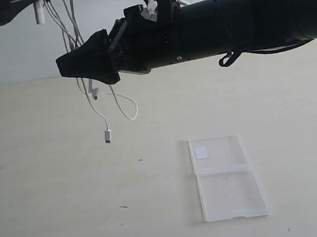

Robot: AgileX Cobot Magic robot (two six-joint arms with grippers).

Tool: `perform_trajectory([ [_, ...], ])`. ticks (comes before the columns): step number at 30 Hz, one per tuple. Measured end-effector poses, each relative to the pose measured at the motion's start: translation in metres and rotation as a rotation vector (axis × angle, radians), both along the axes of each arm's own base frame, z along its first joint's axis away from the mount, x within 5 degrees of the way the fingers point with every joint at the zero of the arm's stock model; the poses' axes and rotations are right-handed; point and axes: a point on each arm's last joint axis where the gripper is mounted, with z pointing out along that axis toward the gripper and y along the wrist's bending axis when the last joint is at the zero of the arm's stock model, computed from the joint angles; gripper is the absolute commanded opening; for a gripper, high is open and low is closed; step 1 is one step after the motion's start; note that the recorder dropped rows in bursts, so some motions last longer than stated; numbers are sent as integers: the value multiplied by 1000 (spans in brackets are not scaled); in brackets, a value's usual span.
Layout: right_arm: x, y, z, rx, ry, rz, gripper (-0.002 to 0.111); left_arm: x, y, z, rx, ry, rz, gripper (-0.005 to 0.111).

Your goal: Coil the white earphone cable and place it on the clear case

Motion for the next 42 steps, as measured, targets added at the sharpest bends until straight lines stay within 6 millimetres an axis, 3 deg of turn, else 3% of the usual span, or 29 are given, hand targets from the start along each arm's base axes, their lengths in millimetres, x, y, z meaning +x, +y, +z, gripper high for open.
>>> perform_trajectory([
  [9, 2, -1, 0, -3, 3, -27, 65, -4, -3, 1, -24, 16, -53, 0],
  [32, 1, 0, 0, 7, 17, -18, 67, 3, 3, -1, 12, -3, 52, 0],
  [37, 1, 0, 0, 9, 20, -16, 75, 1, 1, -1, 2, 7, 9, 0],
  [42, -1, 1, 1, 20, 23, 7, 76, 0, 0, 0, -2, 9, 5, 0],
])
